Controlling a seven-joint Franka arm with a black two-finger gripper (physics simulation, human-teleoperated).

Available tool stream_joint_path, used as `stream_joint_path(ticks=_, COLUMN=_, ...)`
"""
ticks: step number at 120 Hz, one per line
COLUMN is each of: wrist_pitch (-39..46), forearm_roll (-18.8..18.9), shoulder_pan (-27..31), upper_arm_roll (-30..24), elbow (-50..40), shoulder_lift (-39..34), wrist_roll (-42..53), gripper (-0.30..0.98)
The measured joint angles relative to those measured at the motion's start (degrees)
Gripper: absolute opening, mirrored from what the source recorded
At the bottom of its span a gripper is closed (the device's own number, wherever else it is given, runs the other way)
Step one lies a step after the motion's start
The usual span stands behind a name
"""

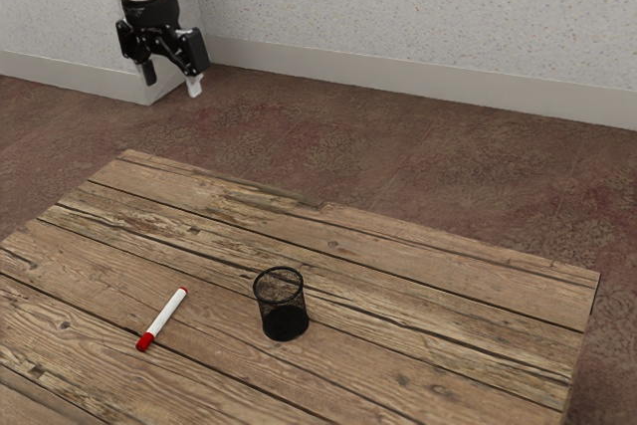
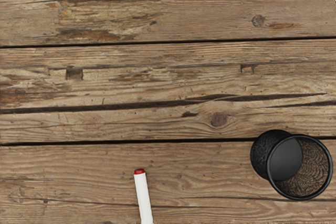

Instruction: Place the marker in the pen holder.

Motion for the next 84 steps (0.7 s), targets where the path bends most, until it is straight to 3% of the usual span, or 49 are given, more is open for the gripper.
stream_joint_path(ticks=44, wrist_pitch=-0.3, forearm_roll=-0.7, shoulder_pan=-0.4, upper_arm_roll=-0.8, elbow=-0.8, shoulder_lift=2.8, wrist_roll=2.5, gripper=0.69)
stream_joint_path(ticks=52, wrist_pitch=1.5, forearm_roll=-0.4, shoulder_pan=-0.2, upper_arm_roll=-0.8, elbow=-9.4, shoulder_lift=2.9, wrist_roll=2.5, gripper=0.69)
stream_joint_path(ticks=69, wrist_pitch=13.1, forearm_roll=-0.2, shoulder_pan=2.0, upper_arm_roll=-0.9, elbow=-40.3, shoulder_lift=-5.9, wrist_roll=2.5, gripper=0.69)
stream_joint_path(ticks=84, wrist_pitch=26.3, forearm_roll=-0.2, shoulder_pan=4.8, upper_arm_roll=-0.9, elbow=-54.3, shoulder_lift=-7.1, wrist_roll=2.7, gripper=0.69)
